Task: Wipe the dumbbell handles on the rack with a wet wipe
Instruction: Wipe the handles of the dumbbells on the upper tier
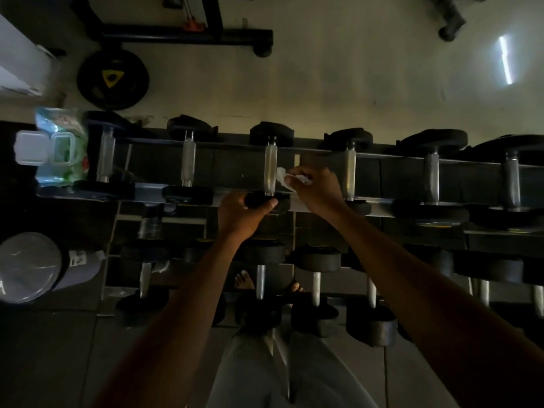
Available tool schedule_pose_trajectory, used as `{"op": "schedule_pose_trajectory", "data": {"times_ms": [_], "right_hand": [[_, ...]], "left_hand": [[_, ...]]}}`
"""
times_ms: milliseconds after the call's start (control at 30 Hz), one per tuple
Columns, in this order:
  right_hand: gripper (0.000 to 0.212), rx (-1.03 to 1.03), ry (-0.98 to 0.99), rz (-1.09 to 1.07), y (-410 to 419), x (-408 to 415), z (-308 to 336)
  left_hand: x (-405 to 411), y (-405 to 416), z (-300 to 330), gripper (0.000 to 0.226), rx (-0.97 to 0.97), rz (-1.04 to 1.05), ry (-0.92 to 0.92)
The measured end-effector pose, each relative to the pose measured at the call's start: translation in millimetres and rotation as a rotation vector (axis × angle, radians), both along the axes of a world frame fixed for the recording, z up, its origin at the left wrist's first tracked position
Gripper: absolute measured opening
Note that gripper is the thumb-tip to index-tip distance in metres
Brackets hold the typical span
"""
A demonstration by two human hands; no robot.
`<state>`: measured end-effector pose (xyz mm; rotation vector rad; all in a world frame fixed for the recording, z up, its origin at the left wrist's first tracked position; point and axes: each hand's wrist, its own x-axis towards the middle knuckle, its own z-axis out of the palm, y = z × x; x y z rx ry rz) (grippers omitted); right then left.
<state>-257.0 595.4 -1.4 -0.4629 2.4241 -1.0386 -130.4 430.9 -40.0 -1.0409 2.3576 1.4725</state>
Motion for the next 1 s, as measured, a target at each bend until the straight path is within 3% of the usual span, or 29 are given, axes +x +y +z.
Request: {"op": "schedule_pose_trajectory", "data": {"times_ms": [167, 333, 500, 667, 767, 933, 1000], "right_hand": [[0.02, 0.016, 0.064, 0.049, -13, -8, -5], [0.024, 0.038, 0.222, 0.247, -36, -18, -9], [0.024, 0.265, 0.272, 0.564, -43, -29, -15], [0.041, 0.437, 0.462, 0.76, -62, -38, -10], [0.036, 0.562, 0.562, 0.918, -83, -41, -5], [0.042, 0.85, 0.551, 1.047, -120, -39, -11], [0.041, 0.865, 0.542, 1.04, -125, -37, -12]], "left_hand": [[5, -9, -20, 0.068, 0.069, 0.06, -0.005], [4, -10, -15, 0.049, 0.055, 0.048, -0.001], [6, -11, -17, 0.062, 0.078, 0.064, 0.012], [8, -9, -16, 0.06, 0.111, 0.118, 0.009], [7, -11, -18, 0.062, 0.121, 0.101, -0.012], [5, -16, -25, 0.047, 0.137, 0.047, 0.002], [6, -16, -22, 0.054, 0.147, 0.063, -0.004]]}}
